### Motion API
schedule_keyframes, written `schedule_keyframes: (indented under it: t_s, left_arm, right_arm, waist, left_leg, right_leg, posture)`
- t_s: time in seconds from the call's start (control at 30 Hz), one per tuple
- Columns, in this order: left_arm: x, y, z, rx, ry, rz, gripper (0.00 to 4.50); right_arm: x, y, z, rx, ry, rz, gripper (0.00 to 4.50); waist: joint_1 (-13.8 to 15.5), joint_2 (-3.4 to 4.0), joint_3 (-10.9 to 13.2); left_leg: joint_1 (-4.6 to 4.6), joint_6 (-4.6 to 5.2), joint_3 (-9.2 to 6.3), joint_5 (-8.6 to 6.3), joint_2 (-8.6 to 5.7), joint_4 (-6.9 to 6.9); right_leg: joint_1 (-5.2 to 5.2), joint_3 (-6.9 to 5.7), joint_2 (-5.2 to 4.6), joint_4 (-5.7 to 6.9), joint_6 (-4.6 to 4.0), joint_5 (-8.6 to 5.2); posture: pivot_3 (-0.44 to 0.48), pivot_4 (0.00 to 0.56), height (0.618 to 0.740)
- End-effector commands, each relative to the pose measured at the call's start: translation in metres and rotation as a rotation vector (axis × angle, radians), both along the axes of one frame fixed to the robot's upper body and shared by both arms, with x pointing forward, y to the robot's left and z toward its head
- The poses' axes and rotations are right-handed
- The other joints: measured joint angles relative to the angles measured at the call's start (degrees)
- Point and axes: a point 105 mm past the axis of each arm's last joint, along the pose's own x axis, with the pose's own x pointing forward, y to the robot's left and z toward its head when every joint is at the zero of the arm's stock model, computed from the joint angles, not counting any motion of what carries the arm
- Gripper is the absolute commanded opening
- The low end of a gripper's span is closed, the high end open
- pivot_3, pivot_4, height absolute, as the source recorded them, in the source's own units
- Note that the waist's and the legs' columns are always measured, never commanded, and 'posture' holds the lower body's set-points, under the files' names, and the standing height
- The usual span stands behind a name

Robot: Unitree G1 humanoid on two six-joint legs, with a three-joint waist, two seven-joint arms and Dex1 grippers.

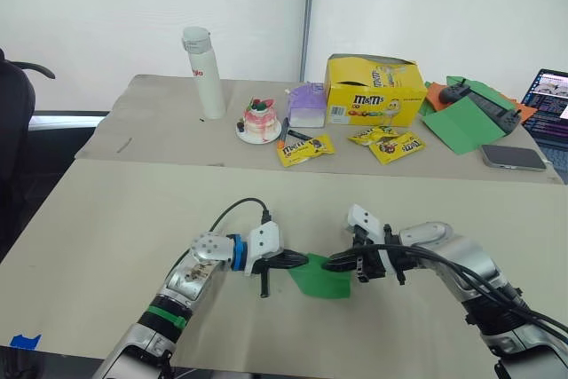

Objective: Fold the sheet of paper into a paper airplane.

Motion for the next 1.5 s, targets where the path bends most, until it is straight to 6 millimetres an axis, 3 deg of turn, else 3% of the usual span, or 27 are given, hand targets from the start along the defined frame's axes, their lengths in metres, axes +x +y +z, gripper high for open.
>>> schedule_keyframes:
  t_s: [0.03, 0.17, 0.3, 0.33, 0.5, 0.73, 1.0, 1.17, 1.23, 1.3, 1.37, 1.5]
  left_arm:
    - [-0.004, 0.002, -0.018, 0.054, 0.058, 0.006, 0.0]
    - [-0.006, 0.003, -0.019, 0.048, 0.078, 0.006, 0.0]
    - [-0.004, 0.0, -0.017, 0.042, 0.087, 0.004, 0.0]
    - [-0.005, -0.001, -0.017, 0.042, 0.089, -0.002, 0.0]
    - [-0.007, -0.005, -0.016, 0.036, 0.106, -0.027, 0.0]
    - [-0.01, -0.007, -0.018, 0.043, 0.126, -0.063, 0.0]
    - [-0.009, -0.01, -0.018, 0.054, 0.136, -0.113, 0.0]
    - [-0.008, -0.015, -0.017, 0.049, 0.144, -0.152, 0.0]
    - [-0.008, -0.016, -0.017, 0.051, 0.144, -0.16, 0.0]
    - [-0.007, -0.016, -0.017, 0.051, 0.144, -0.162, 0.0]
    - [-0.007, -0.016, -0.017, 0.05, 0.145, -0.163, 0.0]
    - [-0.009, -0.015, -0.019, 0.053, 0.146, -0.163, 0.0]
  right_arm:
    - [0.009, -0.008, 0.022, 0.029, -0.085, -0.05, 0.85]
    - [0.018, -0.008, 0.055, 0.083, -0.295, -0.067, 2.24]
    - [0.01, 0.003, 0.062, 0.094, -0.424, -0.041, 2.24]
    - [0.005, 0.008, 0.06, 0.111, -0.427, -0.025, 1.64]
    - [-0.019, 0.02, 0.028, 0.072, -0.452, 0.067, 0.04]
    - [-0.018, 0.02, 0.003, 0.074, -0.367, -0.054, 0.04]
    - [-0.047, -0.006, -0.016, 0.046, -0.338, -0.103, 0.04]
    - [-0.052, -0.036, -0.024, -0.025, -0.353, -0.19, 0.04]
    - [-0.044, -0.065, -0.012, -0.031, -0.4, -0.323, 0.04]
    - [-0.041, -0.074, 0.006, 0.027, -0.452, -0.381, 0.04]
    - [-0.04, -0.069, 0.019, 0.099, -0.481, -0.389, 0.04]
    - [-0.043, -0.036, 0.042, 0.258, -0.518, -0.327, 0.04]
  waist:
    - [0.13, 0.02, -0.01]
    - [0.41, 0.03, -0.01]
    - [0.53, 0.04, -0.01]
    - [0.67, 0.03, -0.01]
    - [0.87, 0.03, -0.02]
    - [0.96, 0.04, -0.02]
    - [1.28, 0.04, -0.06]
    - [1.32, -0.03, -0.06]
    - [1.53, -0.04, -0.04]
    - [1.62, -0.05, -0.04]
    - [1.27, -0.07, -0.03]
    - [1.15, 0.07, 0.01]
  left_leg:
    - [0.0, 0.0, 0.0, 0.0, -0.01, 0.0]
    - [-0.05, 0.0, 0.01, 0.0, -0.03, 0.0]
    - [-0.03, 0.0, 0.0, 0.0, 0.0, -0.03]
    - [-0.04, 0.0, -0.02, 0.0, -0.01, -0.03]
    - [-0.05, 0.0, 0.01, 0.0, -0.05, -0.01]
    - [-0.02, 0.0, 0.02, 0.0, -0.07, 0.0]
    - [0.0, 0.01, 0.01, -0.01, -0.1, -0.01]
    - [0.22, 0.01, -0.01, -0.01, -0.13, 0.0]
    - [0.25, 0.01, -0.03, -0.01, -0.14, 0.0]
    - [0.18, 0.01, -0.09, -0.01, -0.2, 0.02]
    - [0.13, 0.01, -0.07, -0.01, -0.19, 0.02]
    - [0.13, 0.02, -0.14, -0.02, -0.11, -0.01]
  right_leg:
    - [0.0, 0.0, -0.01, 0.0, 0.0, 0.0]
    - [-0.02, 0.0, -0.04, -0.04, 0.01, 0.0]
    - [-0.02, 0.0, 0.01, -0.03, 0.02, -0.01]
    - [-0.02, -0.02, 0.0, -0.04, 0.02, -0.01]
    - [-0.01, 0.0, -0.03, -0.06, 0.04, -0.02]
    - [0.0, 0.01, -0.01, -0.04, 0.04, -0.02]
    - [0.11, -0.02, -0.02, -0.14, 0.07, -0.05]
    - [0.47, -0.02, -0.06, -0.23, 0.13, -0.08]
    - [0.53, -0.02, -0.06, -0.26, 0.14, -0.09]
    - [0.56, 0.01, -0.12, -0.31, 0.18, -0.12]
    - [0.56, 0.07, -0.13, -0.33, 0.18, -0.11]
    - [0.55, 0.04, -0.03, -0.29, 0.18, -0.12]
  posture:
    - [0.0, 0.15, 0.74]
    - [0.0, 0.15, 0.74]
    - [0.0, 0.15, 0.74]
    - [0.0, 0.15, 0.74]
    - [0.0, 0.15, 0.74]
    - [0.0, 0.15, 0.74]
    - [0.0, 0.15, 0.74]
    - [0.0, 0.15, 0.74]
    - [0.0, 0.15, 0.74]
    - [0.0, 0.15, 0.74]
    - [0.0, 0.15, 0.74]
    - [0.0, 0.15, 0.74]
